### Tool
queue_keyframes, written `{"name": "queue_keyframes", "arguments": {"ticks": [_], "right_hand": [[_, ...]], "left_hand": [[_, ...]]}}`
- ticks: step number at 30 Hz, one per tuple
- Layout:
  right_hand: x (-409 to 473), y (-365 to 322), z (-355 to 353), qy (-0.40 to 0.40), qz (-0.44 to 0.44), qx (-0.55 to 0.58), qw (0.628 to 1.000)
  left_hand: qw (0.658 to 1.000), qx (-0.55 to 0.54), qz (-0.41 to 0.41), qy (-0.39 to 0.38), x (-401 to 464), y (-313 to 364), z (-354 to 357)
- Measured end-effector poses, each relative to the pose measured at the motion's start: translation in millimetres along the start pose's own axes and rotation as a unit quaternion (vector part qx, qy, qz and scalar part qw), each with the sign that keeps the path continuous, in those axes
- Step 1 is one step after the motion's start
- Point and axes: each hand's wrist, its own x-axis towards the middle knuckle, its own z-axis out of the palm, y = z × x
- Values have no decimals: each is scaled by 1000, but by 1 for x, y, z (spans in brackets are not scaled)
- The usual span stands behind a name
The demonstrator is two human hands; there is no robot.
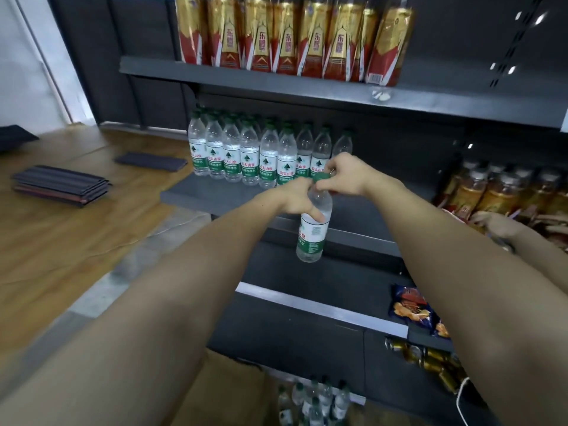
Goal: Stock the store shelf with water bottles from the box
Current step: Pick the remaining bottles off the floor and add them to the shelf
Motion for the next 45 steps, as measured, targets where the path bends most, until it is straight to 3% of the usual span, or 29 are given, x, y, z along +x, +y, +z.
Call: {"name": "queue_keyframes", "arguments": {"ticks": [7,14,23,30,35,38,45], "right_hand": [[12,22,6,-56,12,100,993],[36,72,35,-111,74,19,991],[110,92,57,-94,97,-18,991],[166,99,63,-82,111,-12,990],[188,108,67,-80,119,-29,989],[194,111,67,-76,122,-36,989],[201,114,60,-60,136,-57,987]], "left_hand": [[997,36,-46,53,-5,-8,-8],[994,15,-68,85,19,-8,-35],[990,-21,-39,136,98,-28,-66],[984,43,-39,171,148,-56,-71],[983,41,-46,173,171,-65,-66],[990,54,-45,126,178,-59,-70],[986,149,43,64,175,-50,-86]]}}
